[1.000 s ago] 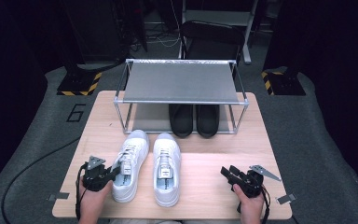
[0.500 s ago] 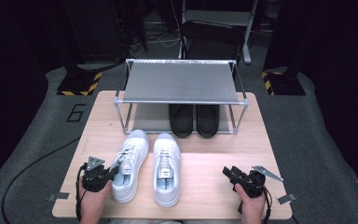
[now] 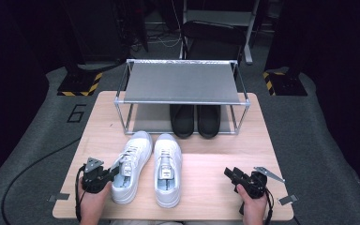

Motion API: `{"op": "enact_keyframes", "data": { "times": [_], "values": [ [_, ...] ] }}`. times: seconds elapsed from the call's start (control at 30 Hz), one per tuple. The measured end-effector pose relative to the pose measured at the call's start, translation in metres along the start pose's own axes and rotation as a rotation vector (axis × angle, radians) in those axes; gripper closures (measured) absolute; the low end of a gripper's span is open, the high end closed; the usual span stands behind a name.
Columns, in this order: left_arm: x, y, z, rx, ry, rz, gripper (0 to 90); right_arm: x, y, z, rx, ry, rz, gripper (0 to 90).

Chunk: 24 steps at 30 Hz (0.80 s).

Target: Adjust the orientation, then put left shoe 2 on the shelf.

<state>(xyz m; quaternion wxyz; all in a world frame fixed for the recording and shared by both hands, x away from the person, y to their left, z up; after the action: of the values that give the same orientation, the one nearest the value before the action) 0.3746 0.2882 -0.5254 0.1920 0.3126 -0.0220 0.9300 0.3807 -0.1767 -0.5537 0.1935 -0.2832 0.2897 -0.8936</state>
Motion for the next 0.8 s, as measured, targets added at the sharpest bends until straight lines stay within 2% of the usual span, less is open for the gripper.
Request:
{"op": "enact_keyframes", "data": {
  "times": [0.03, 0.1, 0.13, 0.23, 0.27, 0.37, 0.4, 0.63, 0.8],
  "values": [
    [0.000, 0.000, 0.000, 0.001, 0.002, -0.003, 83.1, 0.000, -0.001, -0.001, -0.022, -0.006, 0.002, 45.9],
    [0.001, -0.001, -0.001, 0.003, 0.006, -0.002, 83.2, 0.000, 0.001, 0.000, -0.011, 0.007, 0.006, 45.9],
    [0.000, 0.000, -0.001, 0.010, 0.024, 0.006, 83.1, 0.001, 0.001, 0.000, -0.025, -0.004, 0.000, 45.9],
    [0.001, -0.002, -0.001, 0.010, 0.032, 0.008, 83.1, 0.001, 0.001, 0.000, -0.033, 0.000, 0.002, 45.9],
    [0.003, -0.002, -0.002, 0.008, 0.026, 0.001, 83.1, 0.001, 0.001, 0.000, -0.034, -0.001, 0.002, 45.9],
    [0.005, -0.004, -0.001, 0.010, 0.058, 0.016, 83.1, 0.001, 0.002, 0.000, -0.030, 0.000, 0.003, 45.9],
    [0.007, -0.004, -0.001, 0.010, 0.052, 0.014, 83.1, 0.001, 0.002, 0.000, -0.030, -0.001, -0.001, 45.9],
    [0.016, -0.009, 0.004, 0.044, 0.136, 0.021, 83.1, 0.001, 0.002, 0.000, -0.055, -0.002, 0.001, 45.9],
    [0.024, -0.009, 0.009, 0.044, 0.171, 0.021, 83.1, 0.001, 0.004, 0.000, -0.058, 0.004, 0.006, 45.9]
  ]
}}
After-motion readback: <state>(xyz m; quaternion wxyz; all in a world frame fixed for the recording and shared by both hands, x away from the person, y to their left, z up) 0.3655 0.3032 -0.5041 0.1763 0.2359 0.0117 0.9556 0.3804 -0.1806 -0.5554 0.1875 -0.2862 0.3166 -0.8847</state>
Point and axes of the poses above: each handheld gripper's, and its own axes: x roughly backward along the jaws, z roughly out of its top, y roughly to its right, the point moved 6 cm from there along -x, roughly forward along the jaws, and after that the axes turned 7 degrees about -x, right-handed, at the moved point
